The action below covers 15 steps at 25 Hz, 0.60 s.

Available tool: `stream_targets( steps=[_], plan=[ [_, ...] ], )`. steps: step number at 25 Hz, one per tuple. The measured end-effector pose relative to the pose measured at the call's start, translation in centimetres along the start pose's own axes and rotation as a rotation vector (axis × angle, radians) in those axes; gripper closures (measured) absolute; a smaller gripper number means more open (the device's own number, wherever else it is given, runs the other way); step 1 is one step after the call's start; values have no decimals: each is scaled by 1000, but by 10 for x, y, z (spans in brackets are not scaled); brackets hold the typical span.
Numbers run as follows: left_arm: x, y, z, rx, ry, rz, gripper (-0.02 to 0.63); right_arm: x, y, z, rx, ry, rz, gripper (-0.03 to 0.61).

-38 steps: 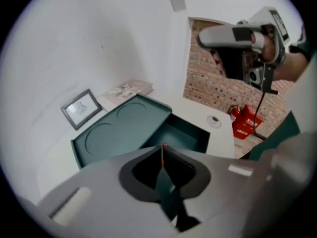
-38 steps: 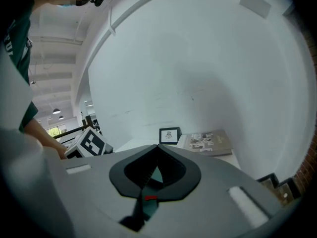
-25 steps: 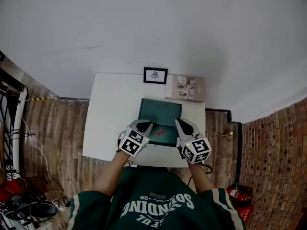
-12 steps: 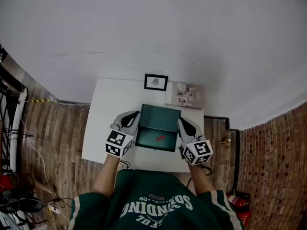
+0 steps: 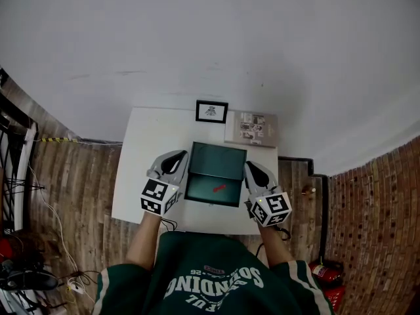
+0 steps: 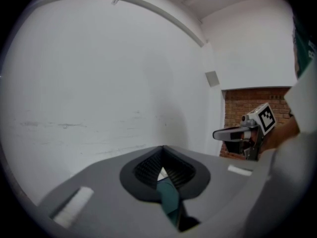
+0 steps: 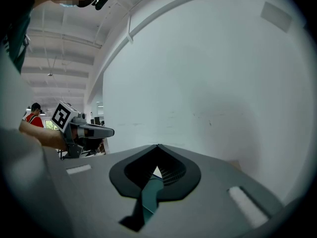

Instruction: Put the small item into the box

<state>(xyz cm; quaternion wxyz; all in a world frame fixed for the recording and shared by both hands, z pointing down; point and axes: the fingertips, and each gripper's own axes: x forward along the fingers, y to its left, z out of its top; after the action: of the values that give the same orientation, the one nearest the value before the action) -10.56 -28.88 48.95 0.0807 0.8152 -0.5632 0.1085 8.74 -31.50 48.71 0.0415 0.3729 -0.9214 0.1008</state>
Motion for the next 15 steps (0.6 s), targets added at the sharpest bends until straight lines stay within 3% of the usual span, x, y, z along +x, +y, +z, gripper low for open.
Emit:
stream_targets(
  steps=[15],
  plan=[
    [4, -12, -3, 1, 9, -36, 563, -2, 2, -3, 7, 4, 1, 577]
  ],
)
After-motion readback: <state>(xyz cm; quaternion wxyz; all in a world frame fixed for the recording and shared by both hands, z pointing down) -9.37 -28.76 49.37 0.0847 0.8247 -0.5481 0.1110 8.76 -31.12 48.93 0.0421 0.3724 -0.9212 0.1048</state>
